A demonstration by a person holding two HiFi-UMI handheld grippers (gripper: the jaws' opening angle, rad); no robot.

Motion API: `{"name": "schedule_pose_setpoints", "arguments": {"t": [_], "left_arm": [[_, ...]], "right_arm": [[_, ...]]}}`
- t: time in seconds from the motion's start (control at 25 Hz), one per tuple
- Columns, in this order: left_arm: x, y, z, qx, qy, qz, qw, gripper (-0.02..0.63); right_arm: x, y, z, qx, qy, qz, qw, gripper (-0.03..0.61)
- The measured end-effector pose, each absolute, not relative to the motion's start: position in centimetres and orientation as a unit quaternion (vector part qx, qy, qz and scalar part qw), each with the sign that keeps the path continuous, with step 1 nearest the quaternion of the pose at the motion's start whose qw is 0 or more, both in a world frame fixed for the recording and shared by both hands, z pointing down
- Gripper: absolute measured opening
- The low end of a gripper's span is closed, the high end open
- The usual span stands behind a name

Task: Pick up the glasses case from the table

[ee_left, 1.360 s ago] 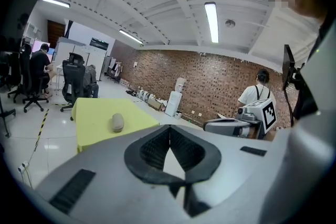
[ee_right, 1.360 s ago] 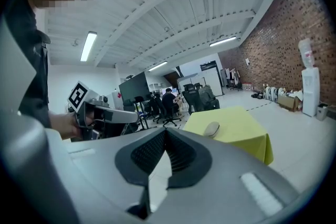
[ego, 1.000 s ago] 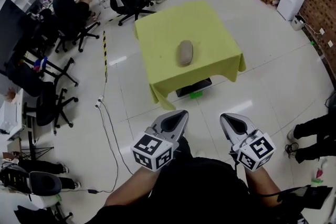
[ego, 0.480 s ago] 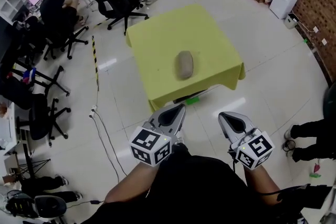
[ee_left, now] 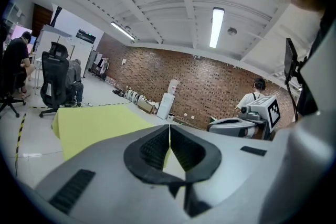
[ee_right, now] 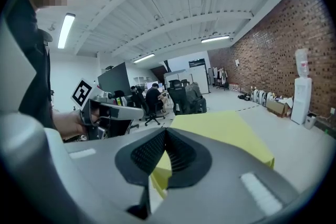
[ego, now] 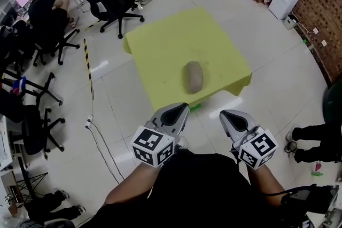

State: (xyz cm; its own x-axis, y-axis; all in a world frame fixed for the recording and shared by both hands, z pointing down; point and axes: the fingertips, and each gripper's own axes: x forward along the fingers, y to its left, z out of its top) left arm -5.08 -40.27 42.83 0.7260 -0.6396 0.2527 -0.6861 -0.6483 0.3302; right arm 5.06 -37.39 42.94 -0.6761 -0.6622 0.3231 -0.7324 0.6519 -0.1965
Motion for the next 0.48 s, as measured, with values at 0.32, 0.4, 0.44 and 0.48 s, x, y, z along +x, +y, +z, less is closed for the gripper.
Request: {"name": "schedule_pose_setpoints", "arguments": {"t": [0.32,0.4,0.44,0.48], "left_arm": [[-6.1,-44.8,45.1,0.905,-0.359,0.076,0.216,0.049],[-5.7,-45.9,46.4,0.902,-0.360,0.087,0.222,0.058],[-5.4,-46.5,47.1,0.900,-0.361,0.094,0.226,0.069],[-5.1,-47.2,47.8,0.897,-0.364,0.101,0.230,0.075]], "right_arm": [[3.8,-40.3,43.4,0.396,-0.895,0.165,0.127,0.003],[4.3,-41.2,43.6,0.397,-0.893,0.169,0.127,0.003],[4.6,-41.7,43.8,0.397,-0.893,0.172,0.126,0.003],[4.9,-42.1,44.0,0.397,-0.892,0.175,0.127,0.003]]}}
